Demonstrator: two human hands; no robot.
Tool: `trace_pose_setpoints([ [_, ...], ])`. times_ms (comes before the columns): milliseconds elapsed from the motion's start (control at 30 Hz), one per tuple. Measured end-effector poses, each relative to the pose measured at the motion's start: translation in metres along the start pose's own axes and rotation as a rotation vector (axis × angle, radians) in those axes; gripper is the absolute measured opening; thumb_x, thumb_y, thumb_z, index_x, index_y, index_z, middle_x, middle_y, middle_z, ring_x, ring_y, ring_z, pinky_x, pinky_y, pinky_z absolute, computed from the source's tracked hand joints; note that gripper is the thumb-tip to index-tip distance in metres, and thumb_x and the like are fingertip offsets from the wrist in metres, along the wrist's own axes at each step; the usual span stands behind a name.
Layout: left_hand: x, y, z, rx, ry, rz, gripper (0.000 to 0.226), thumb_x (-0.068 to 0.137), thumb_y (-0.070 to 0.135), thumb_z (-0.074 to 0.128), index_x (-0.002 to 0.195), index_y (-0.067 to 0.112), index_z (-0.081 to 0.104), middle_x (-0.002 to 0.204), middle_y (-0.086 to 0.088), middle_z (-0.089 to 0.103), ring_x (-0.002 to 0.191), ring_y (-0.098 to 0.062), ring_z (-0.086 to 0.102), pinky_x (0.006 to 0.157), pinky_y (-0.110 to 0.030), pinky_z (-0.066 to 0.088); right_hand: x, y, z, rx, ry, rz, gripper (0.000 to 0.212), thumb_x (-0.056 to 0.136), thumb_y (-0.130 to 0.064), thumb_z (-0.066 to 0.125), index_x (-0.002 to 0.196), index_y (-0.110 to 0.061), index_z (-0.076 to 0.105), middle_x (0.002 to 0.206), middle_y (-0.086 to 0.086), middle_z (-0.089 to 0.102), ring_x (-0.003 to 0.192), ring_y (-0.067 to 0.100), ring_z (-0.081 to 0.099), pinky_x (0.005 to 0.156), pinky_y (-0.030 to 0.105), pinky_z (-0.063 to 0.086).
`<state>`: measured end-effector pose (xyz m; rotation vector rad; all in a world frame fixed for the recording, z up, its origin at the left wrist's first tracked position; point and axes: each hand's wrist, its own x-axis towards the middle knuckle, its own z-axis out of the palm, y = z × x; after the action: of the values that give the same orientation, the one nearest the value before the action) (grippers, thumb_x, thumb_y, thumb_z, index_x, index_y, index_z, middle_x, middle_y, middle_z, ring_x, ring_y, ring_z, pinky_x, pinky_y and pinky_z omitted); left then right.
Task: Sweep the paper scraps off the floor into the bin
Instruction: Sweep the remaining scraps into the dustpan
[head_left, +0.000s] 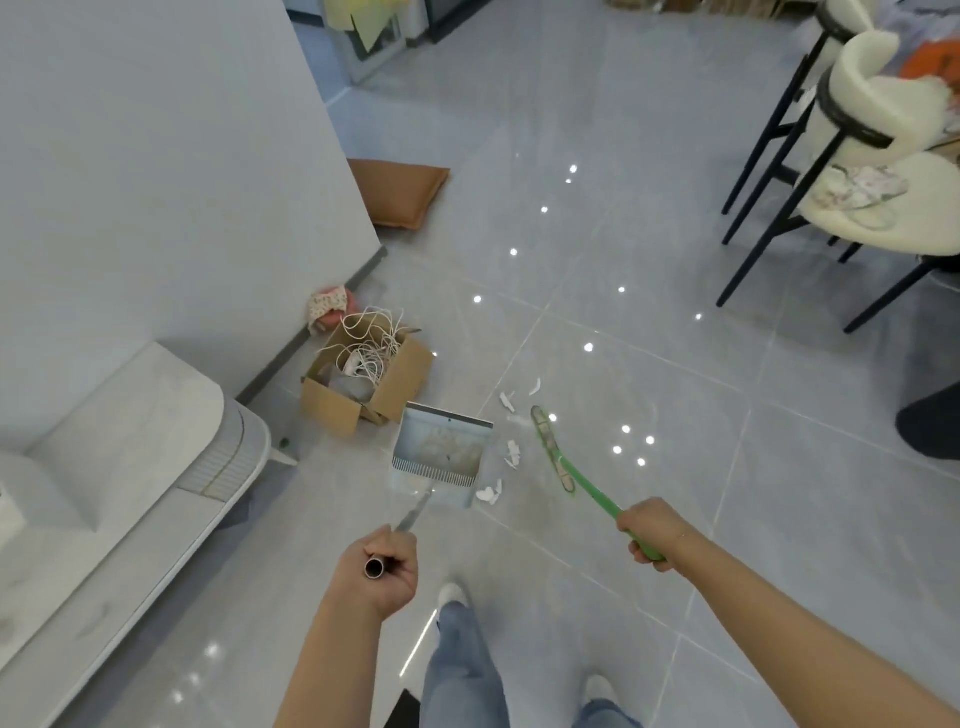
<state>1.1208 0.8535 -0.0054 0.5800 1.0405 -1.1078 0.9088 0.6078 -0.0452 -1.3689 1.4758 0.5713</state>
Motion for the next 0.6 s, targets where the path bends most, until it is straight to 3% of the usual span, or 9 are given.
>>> trace_pose_setpoints([
  [133,0.023,0.066,0.045,0.028,-0.022,-0.029,0.070,0.103,0.023,0.030,0.043,-0.009,0.048,0.030,0.000,0.033,0.019,-0.008,0.034,0.028,-0.008,0.031,0.024,-0.063,0.003,-0.106,0.049,-0.026,0.028,0.090,-0.006,0.046,0.115,0.002,0.057,0.066,0.010,0.054,0.049,0.018,0.050,0.045,0.020,0.032],
  [233,0.034,0.101,0.075,0.024,-0.002,-0.066,0.066,0.102,0.025,0.031,0.045,-0.004,0.046,0.032,0.000,0.033,0.020,-0.008,0.035,0.029,-0.008,0.032,0.038,-0.101,-0.004,-0.165,0.092,-0.085,0.036,0.090,-0.006,0.044,0.123,-0.005,0.058,0.067,0.006,0.055,0.049,0.016,0.053,0.042,0.019,0.036],
  [367,0.057,0.135,0.114,0.021,0.017,-0.122,0.045,0.102,0.025,0.031,0.063,0.007,0.044,0.034,0.000,0.034,0.020,-0.010,0.036,0.026,-0.014,0.035,0.077,-0.152,-0.014,-0.237,0.127,-0.101,0.046,0.093,-0.010,0.041,0.138,-0.012,0.049,0.073,0.000,0.052,0.051,0.016,0.055,0.045,0.022,0.042],
  [533,0.095,0.160,0.168,0.012,0.039,-0.106,0.057,0.102,0.023,0.031,0.049,0.007,0.042,0.033,0.000,0.034,0.021,-0.009,0.037,0.027,-0.012,0.034,0.152,-0.221,-0.033,-0.275,0.138,-0.117,0.050,0.093,-0.005,0.036,0.143,-0.009,0.042,0.091,0.010,0.059,0.051,0.019,0.059,0.044,0.028,0.051],
  [600,0.111,0.167,0.191,-0.010,0.044,-0.104,0.057,0.102,0.024,0.032,0.048,0.007,0.041,0.034,0.000,0.034,0.021,-0.009,0.037,0.027,-0.014,0.035,0.187,-0.250,-0.040,-0.265,0.129,-0.087,0.049,0.093,-0.004,0.036,0.141,-0.007,0.043,0.082,0.010,0.058,0.050,0.020,0.059,0.044,0.029,0.051],
])
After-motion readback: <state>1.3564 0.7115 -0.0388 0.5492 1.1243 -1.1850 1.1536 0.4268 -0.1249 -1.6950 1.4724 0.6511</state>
